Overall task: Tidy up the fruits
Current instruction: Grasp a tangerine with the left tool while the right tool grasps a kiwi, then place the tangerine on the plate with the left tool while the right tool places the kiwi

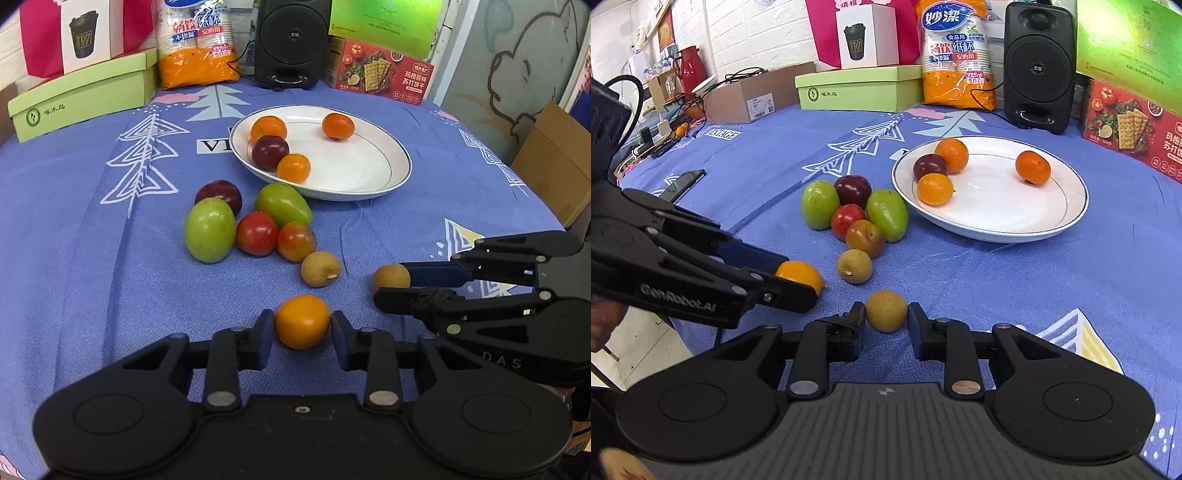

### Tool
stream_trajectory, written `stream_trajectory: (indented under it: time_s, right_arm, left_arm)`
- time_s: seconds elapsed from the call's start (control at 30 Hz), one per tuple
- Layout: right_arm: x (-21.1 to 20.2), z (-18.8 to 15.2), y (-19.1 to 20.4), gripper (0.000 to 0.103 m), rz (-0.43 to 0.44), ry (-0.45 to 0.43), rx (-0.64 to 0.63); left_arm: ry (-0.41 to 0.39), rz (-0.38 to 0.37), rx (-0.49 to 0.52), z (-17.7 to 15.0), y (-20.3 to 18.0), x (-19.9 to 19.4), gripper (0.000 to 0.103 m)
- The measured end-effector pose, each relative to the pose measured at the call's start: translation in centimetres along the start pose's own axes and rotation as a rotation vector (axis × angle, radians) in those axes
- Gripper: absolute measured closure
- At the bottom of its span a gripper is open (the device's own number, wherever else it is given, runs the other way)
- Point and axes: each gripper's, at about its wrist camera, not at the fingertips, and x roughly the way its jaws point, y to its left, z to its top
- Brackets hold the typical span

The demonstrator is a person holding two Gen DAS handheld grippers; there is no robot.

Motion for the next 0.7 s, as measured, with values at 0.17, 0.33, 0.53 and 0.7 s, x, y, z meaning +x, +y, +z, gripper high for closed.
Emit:
stream_trajectory:
  time_s: [0.17, 0.33, 0.53, 0.7]
  right_arm:
    - [-0.2, 0.0, -0.2, 0.059, 0.002, -0.005, 0.003]
    - [-1.2, 0.8, -1.0, 0.059, -0.027, -0.055, 0.011]
    - [-2.2, 2.8, -3.2, 0.059, -0.110, -0.135, 0.014]
    - [-1.2, 4.5, -6.4, 0.059, -0.159, -0.168, 0.068]
  left_arm:
    - [-0.019, 0.008, 0.010, 0.3, -0.2, -0.9, 0.013]
    - [-0.100, -0.005, 0.046, 2.6, -0.9, -2.3, 0.013]
    - [-0.176, -0.025, 0.052, 6.9, -1.7, -1.0, 0.013]
    - [-0.158, -0.032, 0.062, 8.9, -2.2, 2.0, 0.013]
